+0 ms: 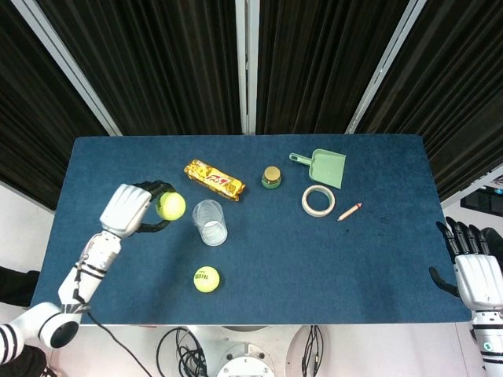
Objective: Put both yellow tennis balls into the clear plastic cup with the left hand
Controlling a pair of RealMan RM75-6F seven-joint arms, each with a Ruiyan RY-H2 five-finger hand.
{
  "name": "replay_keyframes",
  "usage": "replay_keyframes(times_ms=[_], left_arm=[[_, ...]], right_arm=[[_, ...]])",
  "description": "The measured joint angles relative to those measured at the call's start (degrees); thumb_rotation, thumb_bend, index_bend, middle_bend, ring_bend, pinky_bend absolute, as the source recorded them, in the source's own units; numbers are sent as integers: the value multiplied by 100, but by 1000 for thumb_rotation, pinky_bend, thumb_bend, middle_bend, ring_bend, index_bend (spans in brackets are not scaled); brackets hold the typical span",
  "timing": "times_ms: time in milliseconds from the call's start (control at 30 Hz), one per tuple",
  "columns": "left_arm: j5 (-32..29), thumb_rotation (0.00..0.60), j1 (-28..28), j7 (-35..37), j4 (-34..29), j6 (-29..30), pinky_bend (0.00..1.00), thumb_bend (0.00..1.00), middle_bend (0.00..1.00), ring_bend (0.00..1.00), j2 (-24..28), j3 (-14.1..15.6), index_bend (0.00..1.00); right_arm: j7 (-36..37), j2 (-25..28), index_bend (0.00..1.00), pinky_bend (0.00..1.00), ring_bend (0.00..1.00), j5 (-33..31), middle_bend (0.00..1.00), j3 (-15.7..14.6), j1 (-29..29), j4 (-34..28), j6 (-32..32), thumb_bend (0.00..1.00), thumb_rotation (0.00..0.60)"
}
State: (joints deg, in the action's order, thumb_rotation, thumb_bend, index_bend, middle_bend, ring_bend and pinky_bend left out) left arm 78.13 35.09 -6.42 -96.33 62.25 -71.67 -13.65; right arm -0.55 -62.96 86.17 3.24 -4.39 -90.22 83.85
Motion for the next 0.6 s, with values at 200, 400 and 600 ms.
replay_keyframes(times_ms=[200, 400, 600], left_arm=[[-412, 600, 282, -426, 158, -182, 602, 270, 548, 430, -440, -83, 588], [-580, 600, 463, -639, 157, -252, 602, 269, 548, 430, -611, -99, 588], [-688, 600, 551, -682, 28, -247, 601, 270, 548, 430, -636, -143, 588]], right_arm=[[-33, -18, 0, 0, 0, 14, 0, 3, -22, -60, -19, 243, 600], [16, -23, 0, 0, 0, -26, 0, 10, -34, -33, -52, 242, 600], [76, -22, 0, 0, 0, -60, 0, 24, -38, 7, -65, 242, 600]])
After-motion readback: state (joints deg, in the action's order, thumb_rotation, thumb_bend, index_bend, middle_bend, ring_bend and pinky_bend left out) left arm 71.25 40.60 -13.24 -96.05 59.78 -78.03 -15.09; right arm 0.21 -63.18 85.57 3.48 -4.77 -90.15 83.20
